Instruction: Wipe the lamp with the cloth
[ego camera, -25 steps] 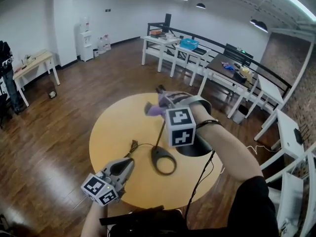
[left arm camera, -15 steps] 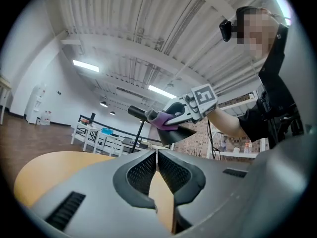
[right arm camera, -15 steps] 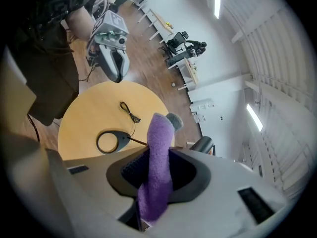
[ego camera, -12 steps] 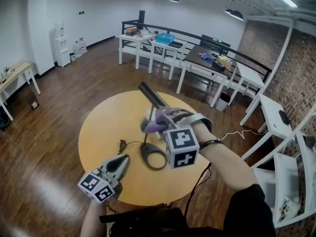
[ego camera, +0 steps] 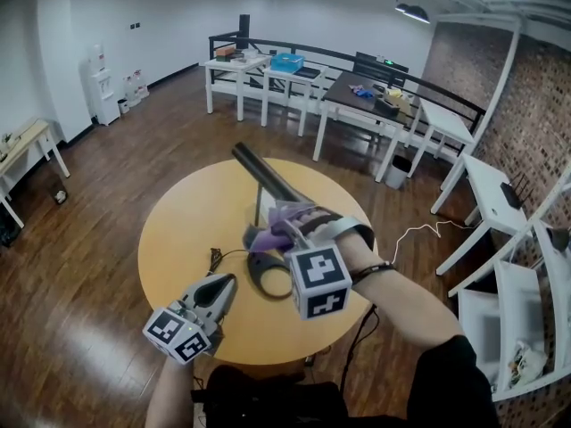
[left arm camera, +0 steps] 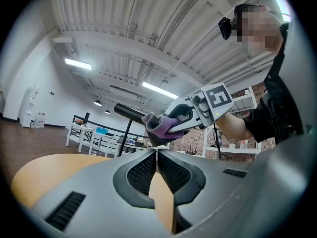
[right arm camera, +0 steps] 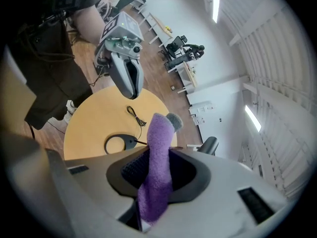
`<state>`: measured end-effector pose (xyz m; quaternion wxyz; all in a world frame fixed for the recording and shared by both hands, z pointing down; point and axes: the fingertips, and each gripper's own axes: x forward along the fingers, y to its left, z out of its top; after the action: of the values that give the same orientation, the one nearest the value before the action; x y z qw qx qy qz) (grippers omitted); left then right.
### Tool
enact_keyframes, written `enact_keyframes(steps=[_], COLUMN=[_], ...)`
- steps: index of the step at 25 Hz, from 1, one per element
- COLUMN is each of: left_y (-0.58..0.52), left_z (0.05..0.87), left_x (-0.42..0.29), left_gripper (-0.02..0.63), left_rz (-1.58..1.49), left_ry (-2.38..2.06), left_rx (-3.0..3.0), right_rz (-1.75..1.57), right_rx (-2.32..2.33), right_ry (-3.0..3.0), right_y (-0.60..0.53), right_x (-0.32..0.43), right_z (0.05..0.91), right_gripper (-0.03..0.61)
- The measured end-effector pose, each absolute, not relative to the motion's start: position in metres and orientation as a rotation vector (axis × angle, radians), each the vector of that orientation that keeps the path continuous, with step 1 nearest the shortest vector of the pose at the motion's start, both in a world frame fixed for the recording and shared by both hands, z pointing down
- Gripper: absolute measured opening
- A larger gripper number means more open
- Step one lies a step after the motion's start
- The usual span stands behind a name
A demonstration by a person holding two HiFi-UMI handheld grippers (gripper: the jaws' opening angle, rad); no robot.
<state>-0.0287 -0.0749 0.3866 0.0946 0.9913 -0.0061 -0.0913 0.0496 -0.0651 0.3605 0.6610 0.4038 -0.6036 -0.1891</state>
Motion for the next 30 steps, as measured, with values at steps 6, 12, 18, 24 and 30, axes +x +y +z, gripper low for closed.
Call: enact_keyframes(steps=[6, 12, 18, 24, 30], left_y=[-0.098, -0.162, -0.229, -0.249, -0.267], left_z=[0.383, 0.383, 0.379, 0.373, 0.382], left_x=[-0.033, -0.038, -0.034, -0.037, -0.039], left_gripper=[0.008, 0.008, 0.006, 0.008, 0.008], left_rz=[-0.328, -0.307, -0.278, -0.265, -0.24], left_ry=[0.102, 0.316, 0.537, 0.695, 0.723], left_rx=[2.928, 2.901, 2.866, 2.838, 2.769], right_rz=[-0.386, -0.277, -0.276, -0.234, -0.304], right_rx=[0.969, 1.258, 2.137, 2.643, 2.672], right_ry=[-1.28, -1.19, -1.341, -1.153, -0.867], right_y=[-0.058, -0.094, -0.19, -0.229, -0.228], right_x=[0.052, 0.054, 0.046, 0.102, 0.126], right_z=[0.374, 0.365, 0.303, 0.304, 0.313], right_gripper=[0.1, 0.1, 0.1, 0.1, 0.1])
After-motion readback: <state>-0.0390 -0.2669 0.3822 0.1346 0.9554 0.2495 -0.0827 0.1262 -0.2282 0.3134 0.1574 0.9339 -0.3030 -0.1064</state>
